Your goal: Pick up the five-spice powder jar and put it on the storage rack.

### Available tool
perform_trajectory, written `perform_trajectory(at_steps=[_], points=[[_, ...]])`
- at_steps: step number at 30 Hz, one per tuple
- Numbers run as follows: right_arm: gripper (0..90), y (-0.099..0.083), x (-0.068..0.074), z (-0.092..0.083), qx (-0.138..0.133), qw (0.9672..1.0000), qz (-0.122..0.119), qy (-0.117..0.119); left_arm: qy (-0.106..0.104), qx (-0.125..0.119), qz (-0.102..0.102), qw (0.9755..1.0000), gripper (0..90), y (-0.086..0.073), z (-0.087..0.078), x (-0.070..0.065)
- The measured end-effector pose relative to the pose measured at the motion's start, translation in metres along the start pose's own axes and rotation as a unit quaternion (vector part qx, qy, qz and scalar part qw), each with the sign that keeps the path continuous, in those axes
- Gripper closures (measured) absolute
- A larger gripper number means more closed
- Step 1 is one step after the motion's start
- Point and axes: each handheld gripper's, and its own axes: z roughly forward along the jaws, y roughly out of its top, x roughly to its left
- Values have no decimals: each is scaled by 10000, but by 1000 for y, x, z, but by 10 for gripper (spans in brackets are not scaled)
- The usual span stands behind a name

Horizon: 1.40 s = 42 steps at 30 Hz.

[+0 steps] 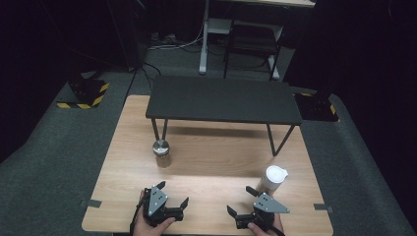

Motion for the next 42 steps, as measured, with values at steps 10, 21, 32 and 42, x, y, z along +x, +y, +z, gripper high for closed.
perform_trajectory(at_steps=[10, 21, 32, 42], points=[[0, -2, 0, -1, -55, 10000, 33, -19, -23, 3, -53, 10000, 5, 0, 0, 2], [1, 1, 0, 1, 42, 10000, 13, -14, -12, -18, -87, 10000, 5, -1, 0, 2], [0, 3, -1, 1, 82, 10000, 1, -11, 211, -299, -114, 9993, 5, 5, -7, 5], [1, 1, -3, 1, 39, 10000, 9, 17, 730, -435, -116, 9963, 5, 19, 0, 19]])
